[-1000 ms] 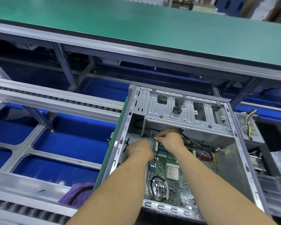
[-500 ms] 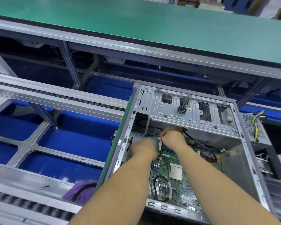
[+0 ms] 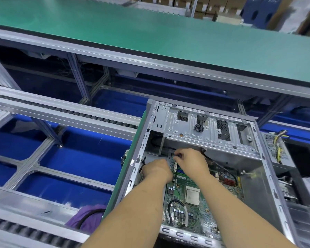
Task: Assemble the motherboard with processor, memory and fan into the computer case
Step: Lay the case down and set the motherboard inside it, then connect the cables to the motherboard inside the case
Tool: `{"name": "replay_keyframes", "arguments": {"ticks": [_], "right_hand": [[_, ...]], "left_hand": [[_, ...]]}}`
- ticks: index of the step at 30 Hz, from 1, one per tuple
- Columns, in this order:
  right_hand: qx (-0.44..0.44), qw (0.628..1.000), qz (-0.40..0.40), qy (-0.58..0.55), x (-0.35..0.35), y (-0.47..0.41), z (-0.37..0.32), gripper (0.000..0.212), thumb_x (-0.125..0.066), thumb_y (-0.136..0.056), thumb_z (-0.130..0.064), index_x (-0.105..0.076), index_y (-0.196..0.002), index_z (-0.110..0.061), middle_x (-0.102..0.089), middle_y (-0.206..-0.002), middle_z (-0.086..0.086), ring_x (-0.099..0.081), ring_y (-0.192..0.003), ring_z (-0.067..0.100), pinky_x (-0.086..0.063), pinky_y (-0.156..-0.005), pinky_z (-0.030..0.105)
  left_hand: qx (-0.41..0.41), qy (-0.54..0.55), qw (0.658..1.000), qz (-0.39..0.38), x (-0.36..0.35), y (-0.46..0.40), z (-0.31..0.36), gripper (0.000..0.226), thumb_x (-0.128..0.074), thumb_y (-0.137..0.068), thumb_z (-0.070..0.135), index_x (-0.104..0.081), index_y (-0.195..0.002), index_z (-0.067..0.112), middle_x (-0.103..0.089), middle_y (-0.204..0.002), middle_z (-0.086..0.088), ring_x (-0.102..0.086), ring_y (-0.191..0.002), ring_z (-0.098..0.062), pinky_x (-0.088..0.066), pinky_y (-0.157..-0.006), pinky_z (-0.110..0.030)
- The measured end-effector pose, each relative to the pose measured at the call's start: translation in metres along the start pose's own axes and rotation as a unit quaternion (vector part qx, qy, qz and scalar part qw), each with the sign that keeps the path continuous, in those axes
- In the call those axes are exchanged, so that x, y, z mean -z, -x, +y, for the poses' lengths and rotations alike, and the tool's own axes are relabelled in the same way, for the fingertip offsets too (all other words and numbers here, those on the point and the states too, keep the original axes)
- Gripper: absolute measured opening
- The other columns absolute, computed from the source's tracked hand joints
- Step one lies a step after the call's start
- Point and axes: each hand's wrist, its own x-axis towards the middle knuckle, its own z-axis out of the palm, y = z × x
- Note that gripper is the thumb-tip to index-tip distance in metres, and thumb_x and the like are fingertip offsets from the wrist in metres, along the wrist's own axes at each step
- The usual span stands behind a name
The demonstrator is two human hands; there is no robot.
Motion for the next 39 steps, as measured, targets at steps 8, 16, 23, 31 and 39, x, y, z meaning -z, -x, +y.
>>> {"name": "replay_keyframes", "arguments": {"ticks": [8,16,23,31,39], "right_hand": [[-0.039,0.984,-0.073,0.158,-0.005,-0.013,-0.02,0.019,-0.055,-0.1,-0.019,-0.07,-0.111,-0.019,-0.072,-0.098,0.003,-0.067,-0.088,0.026,-0.047,-0.066,0.027],[-0.042,0.978,-0.085,0.186,-0.001,-0.015,-0.035,0.022,-0.057,-0.088,0.002,-0.052,-0.073,-0.013,-0.048,-0.069,0.0,-0.045,-0.06,0.018,-0.035,-0.056,0.025],[-0.02,0.979,-0.073,0.187,0.005,-0.007,-0.05,0.021,-0.058,-0.085,0.005,-0.049,-0.077,-0.011,-0.044,-0.07,0.003,-0.055,-0.077,0.027,-0.044,-0.066,0.034],[0.08,0.991,-0.109,0.011,0.054,0.032,-0.007,0.028,-0.053,-0.1,-0.023,-0.072,-0.121,-0.021,-0.075,-0.104,0.003,-0.066,-0.09,0.021,-0.053,-0.08,0.033],[-0.012,0.982,0.185,-0.016,0.125,0.077,0.085,0.024,-0.054,-0.1,-0.032,-0.073,-0.094,-0.019,-0.066,-0.074,-0.008,-0.063,-0.072,0.018,-0.054,-0.067,0.036]], "left_hand": [[-0.002,-0.004,1.0,0.001,-0.003,-0.004,0.0,0.03,-0.054,-0.089,0.019,-0.06,-0.118,0.017,-0.065,-0.115,-0.003,-0.064,-0.101,-0.023,-0.046,-0.076,-0.031],[-0.009,-0.006,1.0,0.009,-0.004,-0.005,0.0,0.029,-0.053,-0.09,0.021,-0.058,-0.118,0.02,-0.064,-0.117,-0.002,-0.063,-0.103,-0.023,-0.047,-0.078,-0.033],[-0.041,0.017,0.999,0.015,0.004,0.004,0.0,0.028,-0.049,-0.089,0.02,-0.061,-0.114,0.026,-0.065,-0.113,0.0,-0.063,-0.1,-0.024,-0.047,-0.076,-0.032],[-0.163,0.071,0.979,0.103,0.013,0.011,0.01,0.027,-0.045,-0.093,0.027,-0.053,-0.118,0.02,-0.059,-0.116,-0.006,-0.06,-0.105,-0.03,-0.047,-0.075,-0.037],[-0.443,-0.098,0.859,0.235,0.027,0.031,0.042,0.027,-0.045,-0.097,0.026,-0.06,-0.116,0.015,-0.057,-0.107,-0.003,-0.052,-0.1,-0.025,-0.048,-0.081,-0.04]]}}
